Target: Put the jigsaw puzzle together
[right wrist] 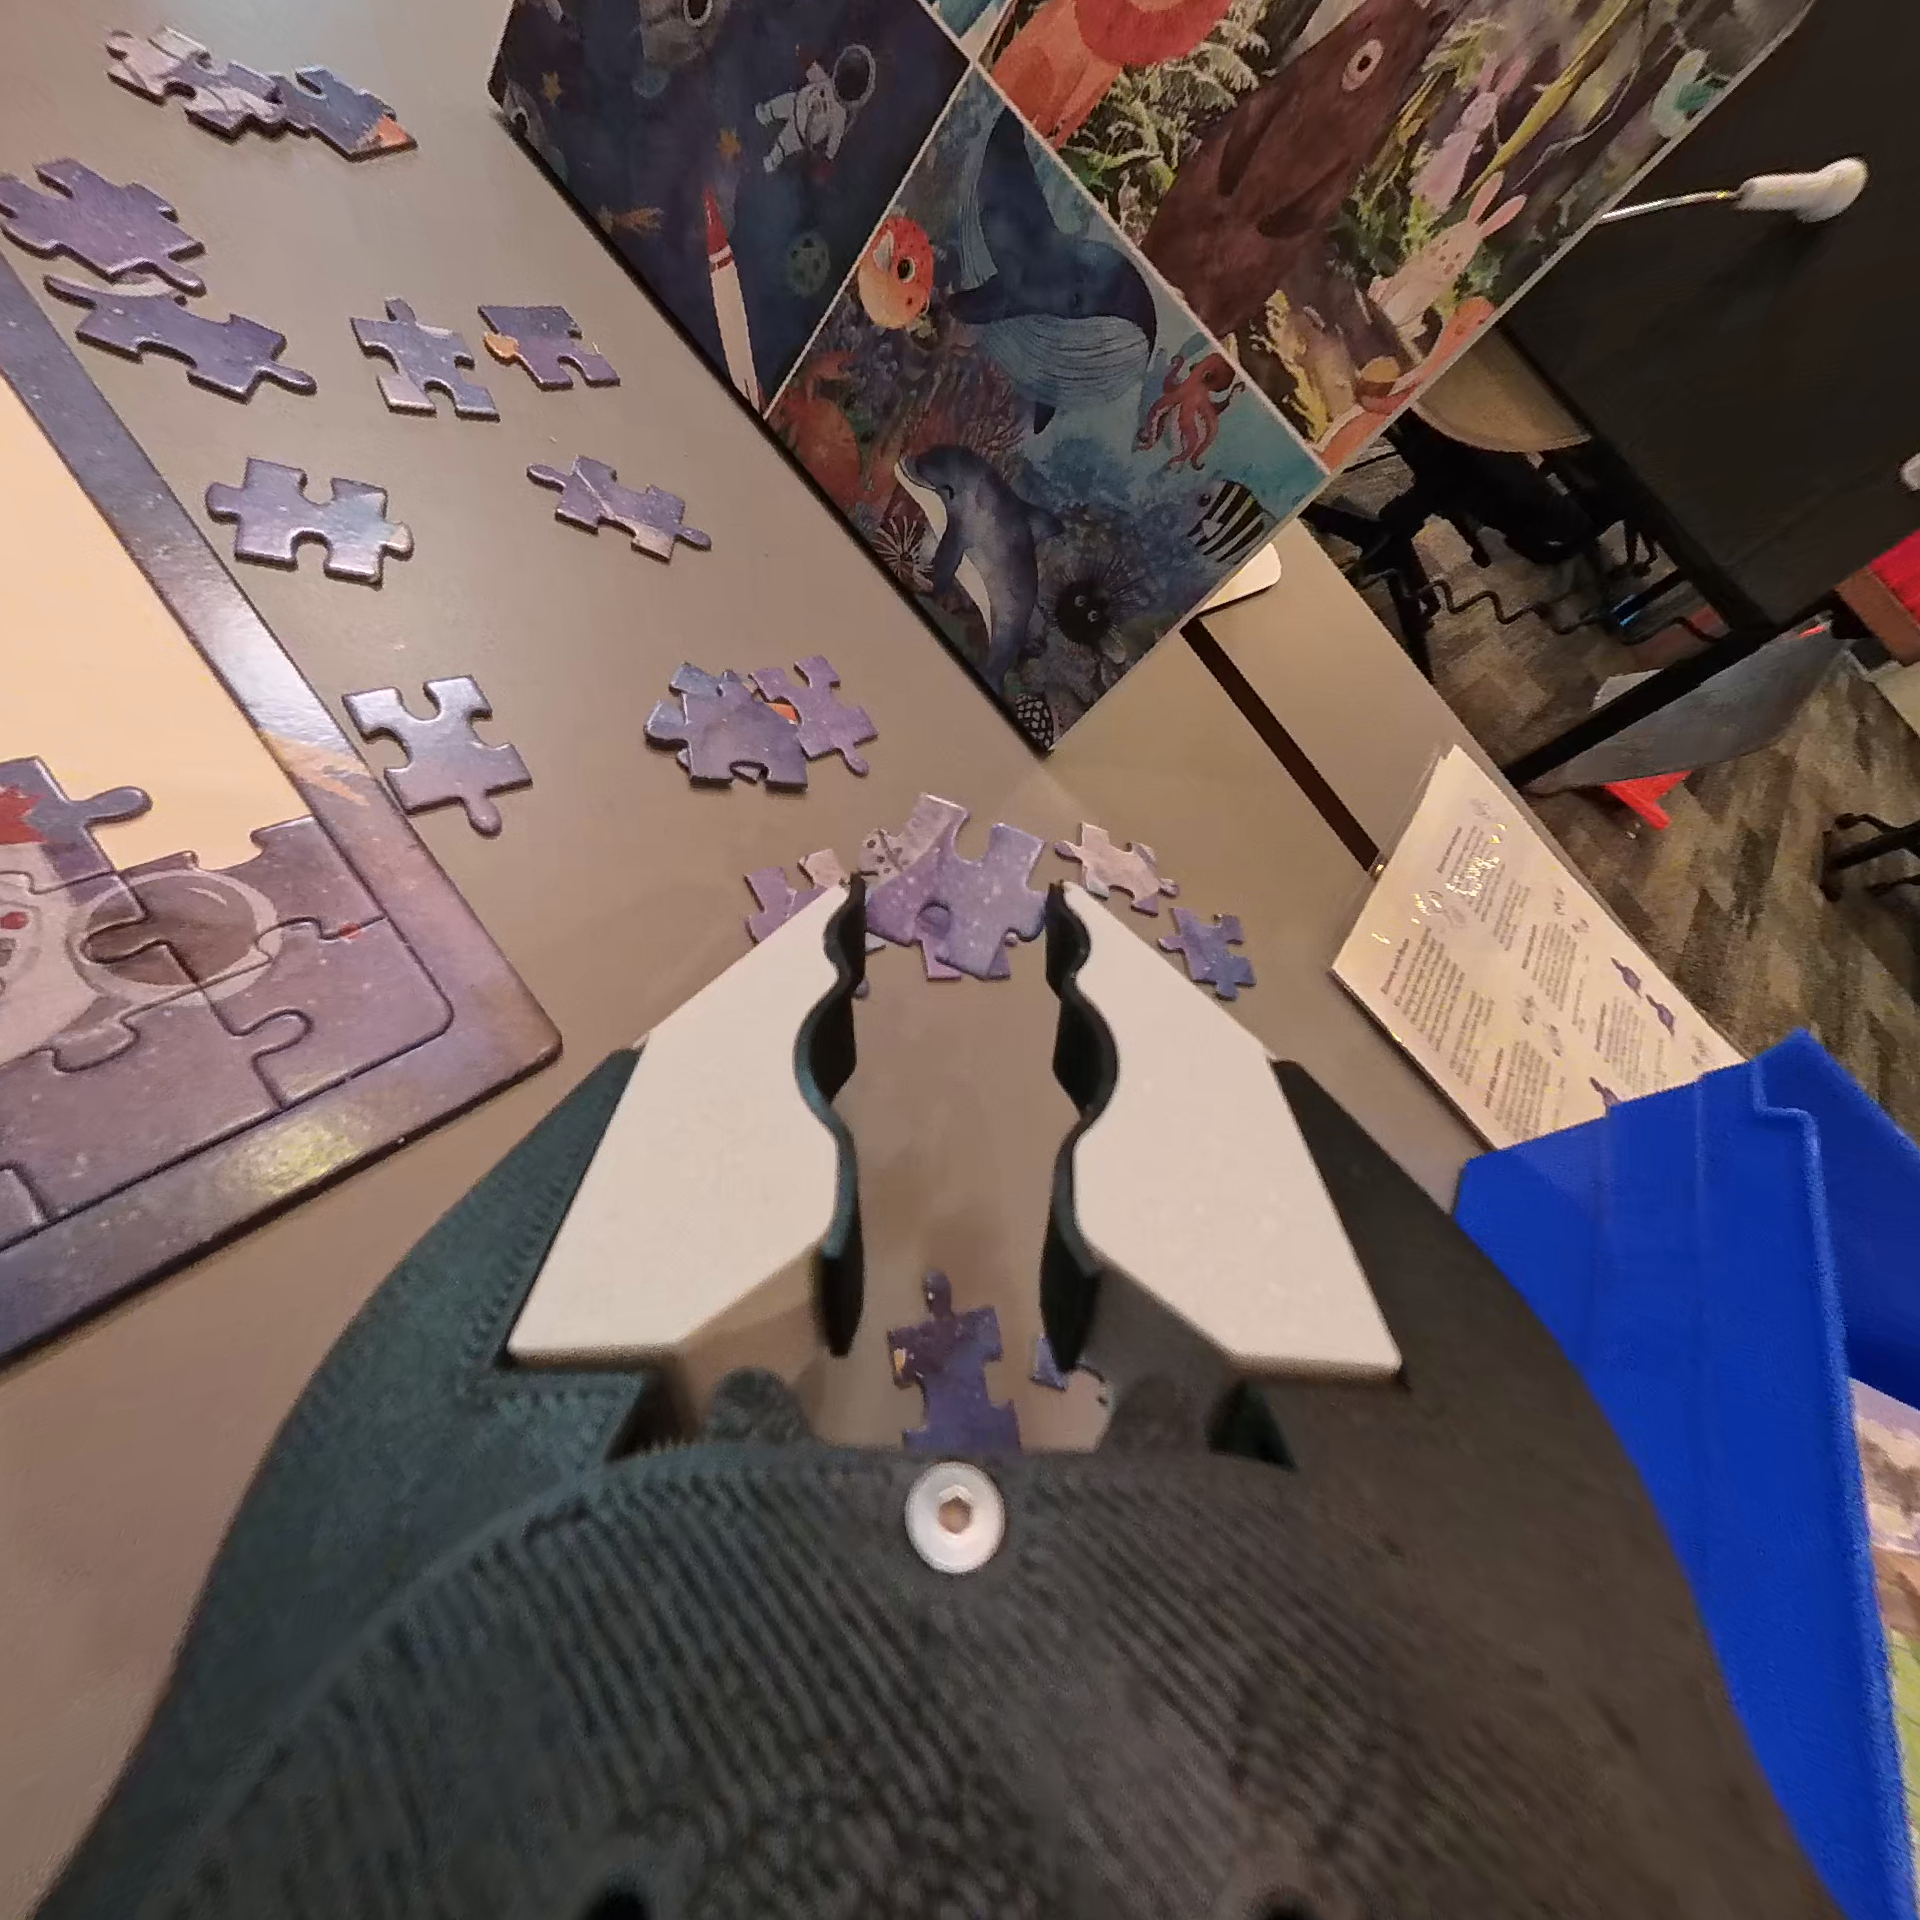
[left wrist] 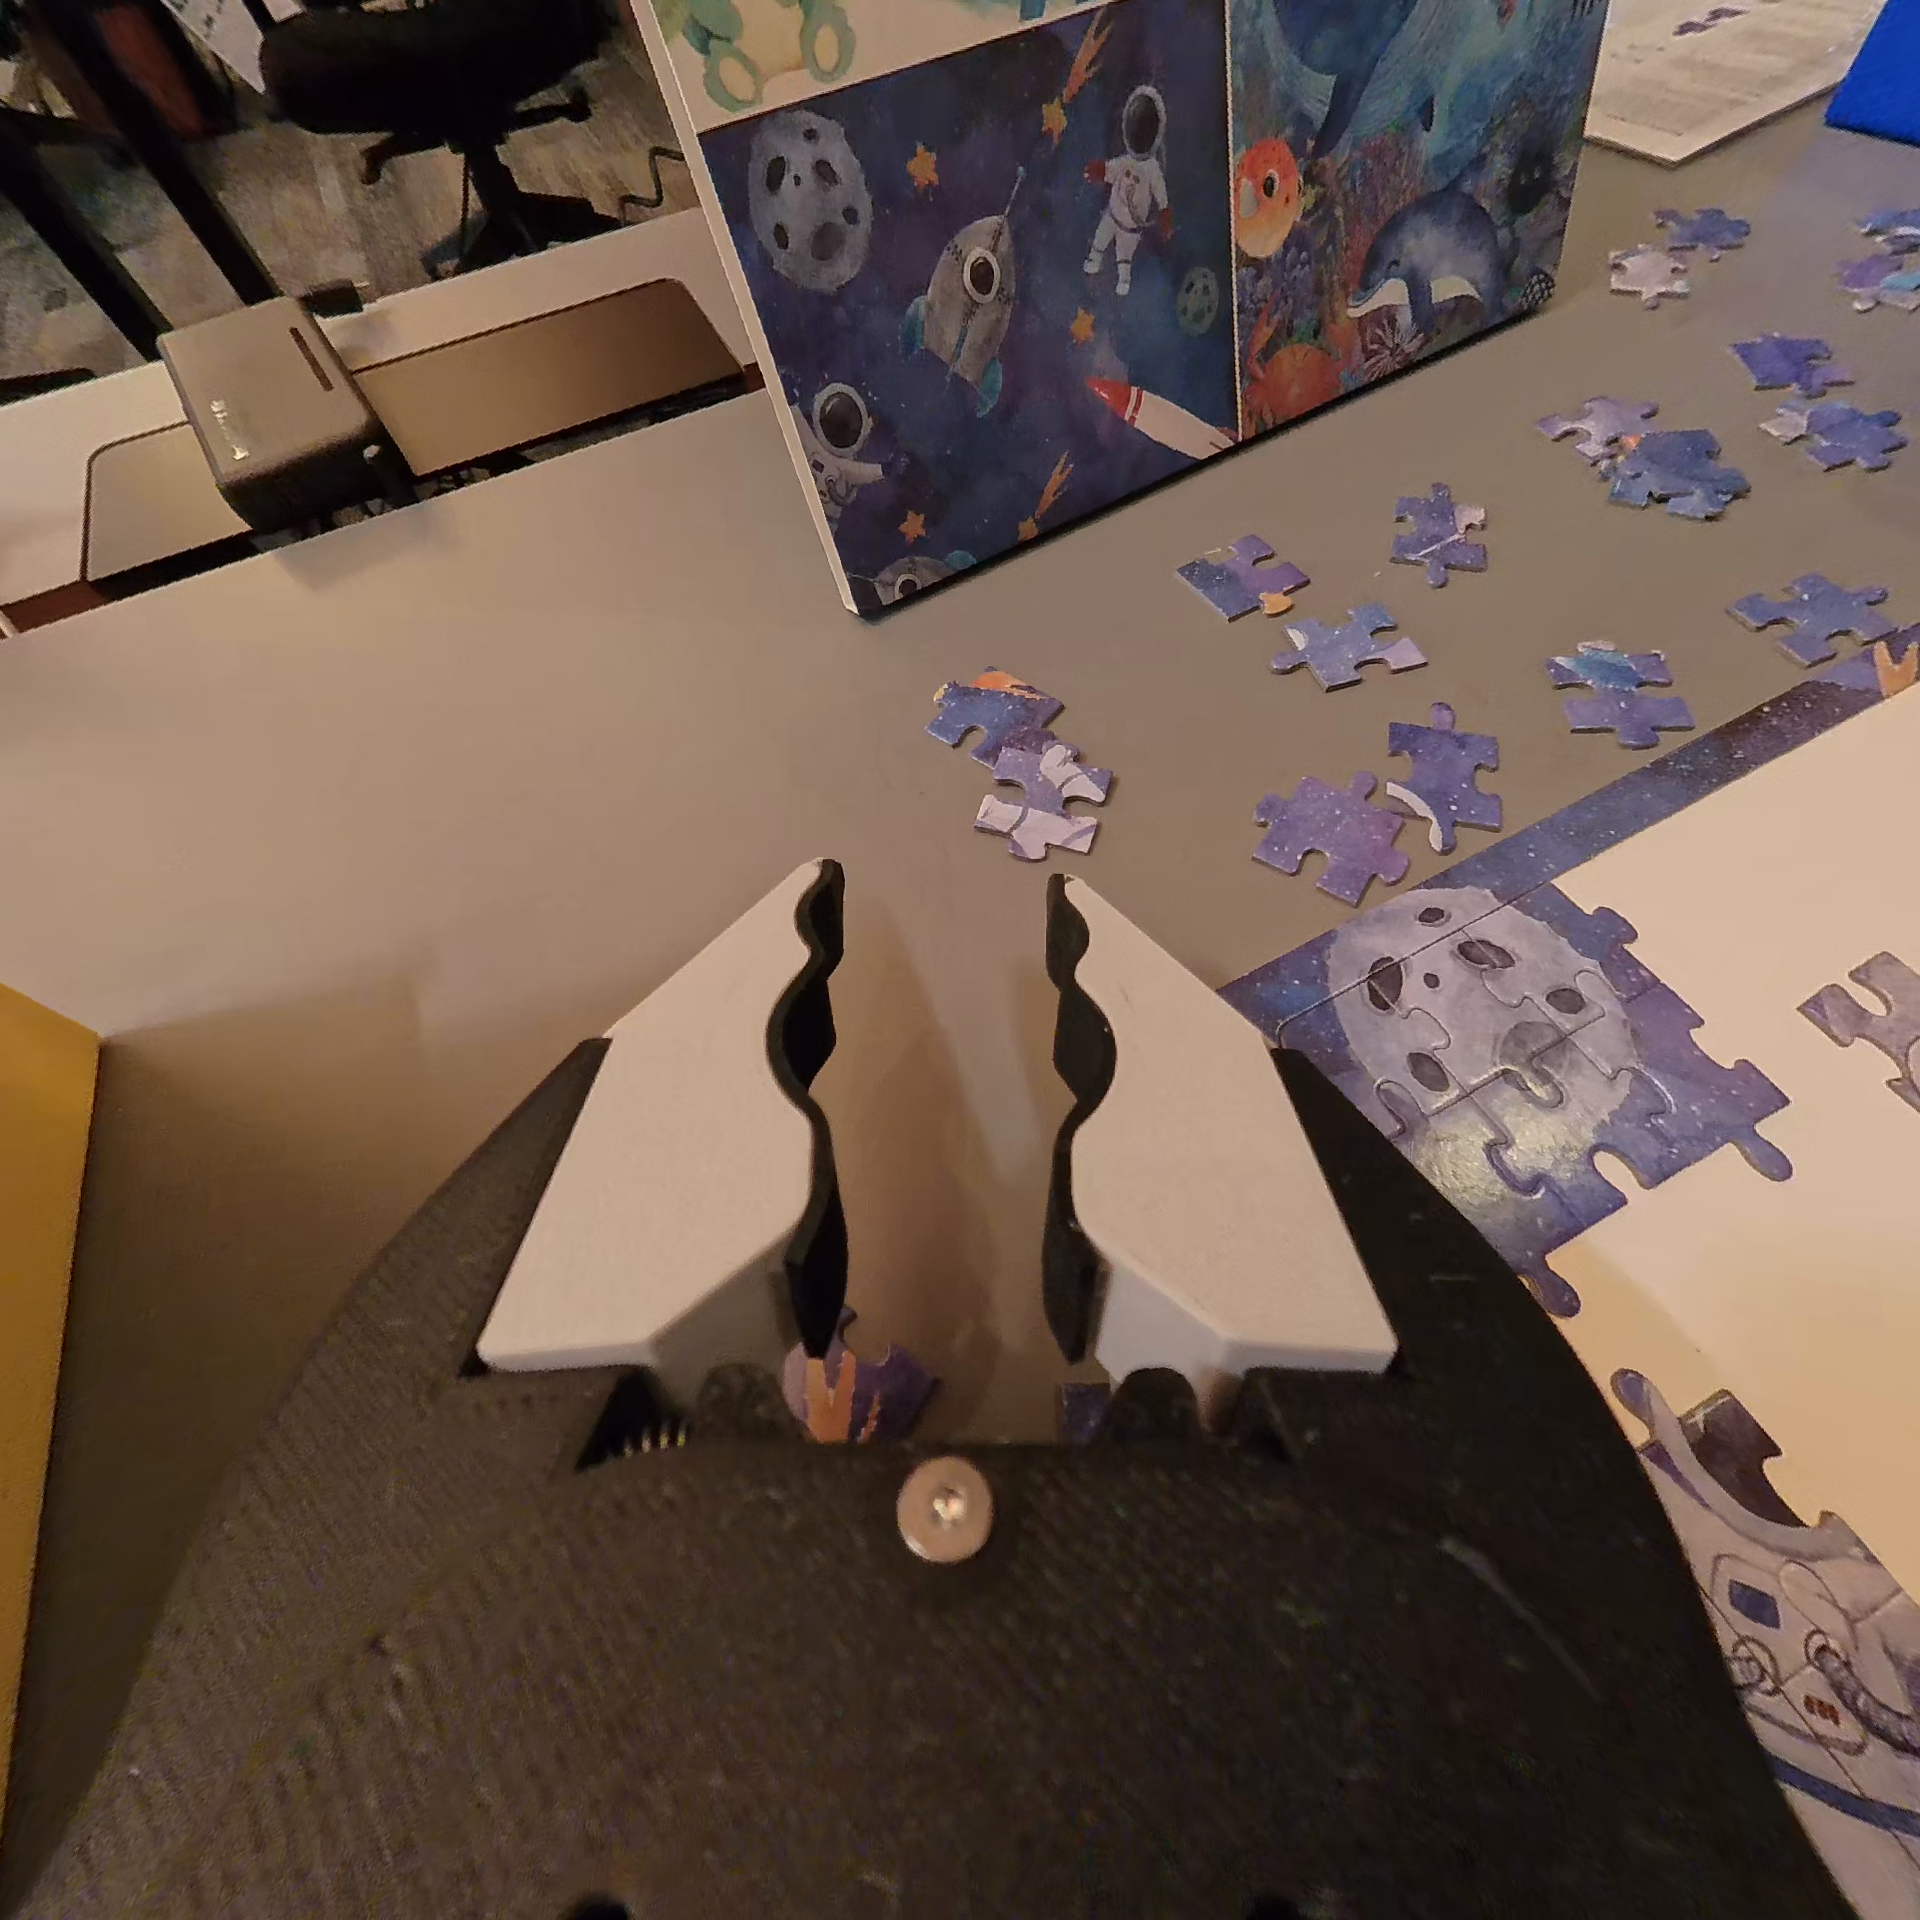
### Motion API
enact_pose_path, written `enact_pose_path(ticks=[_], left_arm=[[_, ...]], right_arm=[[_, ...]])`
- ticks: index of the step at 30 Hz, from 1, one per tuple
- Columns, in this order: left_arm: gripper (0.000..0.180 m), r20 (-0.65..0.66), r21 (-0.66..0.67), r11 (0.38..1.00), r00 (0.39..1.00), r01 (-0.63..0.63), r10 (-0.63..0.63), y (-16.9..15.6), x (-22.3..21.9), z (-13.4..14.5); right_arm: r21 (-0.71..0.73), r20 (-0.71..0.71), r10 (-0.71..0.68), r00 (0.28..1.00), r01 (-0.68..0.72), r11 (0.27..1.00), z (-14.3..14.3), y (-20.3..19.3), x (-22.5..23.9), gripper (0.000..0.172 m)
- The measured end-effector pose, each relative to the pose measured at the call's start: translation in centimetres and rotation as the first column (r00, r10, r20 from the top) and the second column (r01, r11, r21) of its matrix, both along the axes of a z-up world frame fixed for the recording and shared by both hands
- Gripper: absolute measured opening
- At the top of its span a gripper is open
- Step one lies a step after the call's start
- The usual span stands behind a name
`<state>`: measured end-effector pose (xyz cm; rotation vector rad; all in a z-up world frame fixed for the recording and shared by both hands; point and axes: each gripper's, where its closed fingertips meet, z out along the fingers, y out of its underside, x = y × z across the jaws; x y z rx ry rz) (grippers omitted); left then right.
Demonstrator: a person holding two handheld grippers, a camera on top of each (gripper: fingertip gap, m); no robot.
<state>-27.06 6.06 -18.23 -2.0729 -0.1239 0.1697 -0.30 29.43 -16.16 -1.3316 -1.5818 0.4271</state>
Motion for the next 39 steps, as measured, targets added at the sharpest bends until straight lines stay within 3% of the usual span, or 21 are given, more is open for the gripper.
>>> enact_pose_path(ticks=[39], left_arm=[[0.038, -0.001, -0.005, 1.0, 1.0, 0.0, 0.0, 0.0, 0.0, -0.1]], right_arm=[[-0.022, -0.017, 0.099, 0.995, -0.099, 0.995, 0.1, -2.7, -1.3, 0.033]])
